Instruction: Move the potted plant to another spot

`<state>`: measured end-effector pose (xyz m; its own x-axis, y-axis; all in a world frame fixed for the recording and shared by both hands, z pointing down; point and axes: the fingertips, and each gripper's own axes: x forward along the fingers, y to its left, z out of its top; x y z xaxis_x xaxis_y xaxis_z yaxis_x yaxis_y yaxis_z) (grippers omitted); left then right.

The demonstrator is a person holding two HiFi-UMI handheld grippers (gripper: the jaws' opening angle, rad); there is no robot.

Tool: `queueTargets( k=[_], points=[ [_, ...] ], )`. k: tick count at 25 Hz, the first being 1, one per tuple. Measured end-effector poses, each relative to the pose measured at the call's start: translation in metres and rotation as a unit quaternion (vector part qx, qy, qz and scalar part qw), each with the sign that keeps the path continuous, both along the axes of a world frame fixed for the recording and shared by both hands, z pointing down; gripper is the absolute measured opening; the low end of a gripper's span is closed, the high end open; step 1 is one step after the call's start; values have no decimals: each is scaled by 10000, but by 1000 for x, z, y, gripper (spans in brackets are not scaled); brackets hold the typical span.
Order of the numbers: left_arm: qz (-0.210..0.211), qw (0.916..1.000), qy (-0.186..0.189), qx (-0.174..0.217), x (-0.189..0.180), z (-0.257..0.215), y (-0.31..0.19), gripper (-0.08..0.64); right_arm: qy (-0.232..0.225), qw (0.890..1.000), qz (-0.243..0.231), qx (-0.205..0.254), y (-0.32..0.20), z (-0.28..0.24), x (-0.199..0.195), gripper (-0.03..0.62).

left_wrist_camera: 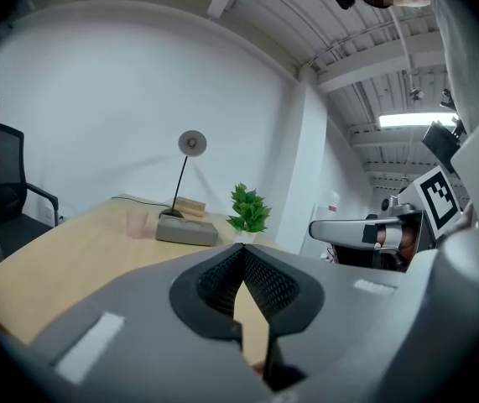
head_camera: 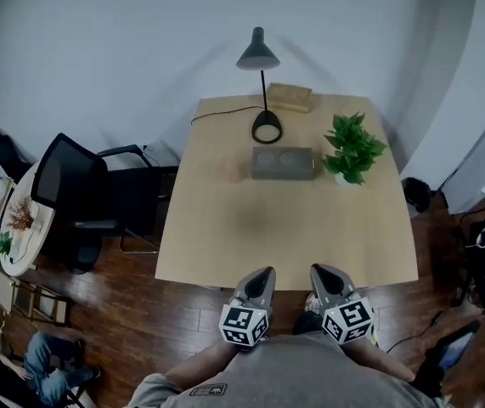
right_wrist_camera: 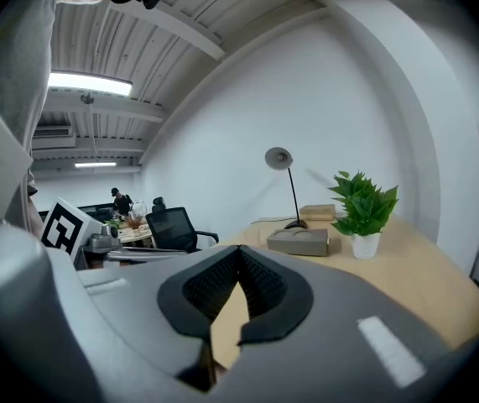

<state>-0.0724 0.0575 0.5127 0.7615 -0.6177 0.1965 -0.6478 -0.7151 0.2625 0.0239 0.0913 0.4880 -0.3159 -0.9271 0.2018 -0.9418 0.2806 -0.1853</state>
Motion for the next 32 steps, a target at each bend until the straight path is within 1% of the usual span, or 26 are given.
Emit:
queueTargets(
  k=[5, 8, 13, 16, 19, 23, 26, 32],
  points=[
    [-240, 9997, -76, 78, 54, -8, -46, 2, -13, 9997, -235, -12, -46, -5, 57, 5],
    [-382, 9992, -105, 60, 84, -9, -67, 2, -35, 9994, -345, -76, -65, 0, 88, 5],
    [-458, 9987, -236, -54, 110, -1, -86, 2, -101, 9990, -348, -266, -85, 16, 121, 5],
    [-399, 9987, -297, -142, 120, 6, -96, 2, -147, 9990, -235, -355, -96, 25, 135, 5],
    [-293, 9988, -319, -213, 130, 13, -111, 2, -94, 9991, -102, -411, -115, 33, 145, 5],
    [-132, 9987, -365, -342, 143, 24, -121, 2, -52, 9984, 69, -562, -126, 46, 158, 5],
    [6, 9984, -411, -387, 157, 33, -132, 2, 69, 9978, 185, -640, -134, 55, 172, 5],
    [251, 9963, -686, -448, 189, 72, -163, 2, 444, 9951, 272, -836, -153, 88, 208, 5]
  ],
)
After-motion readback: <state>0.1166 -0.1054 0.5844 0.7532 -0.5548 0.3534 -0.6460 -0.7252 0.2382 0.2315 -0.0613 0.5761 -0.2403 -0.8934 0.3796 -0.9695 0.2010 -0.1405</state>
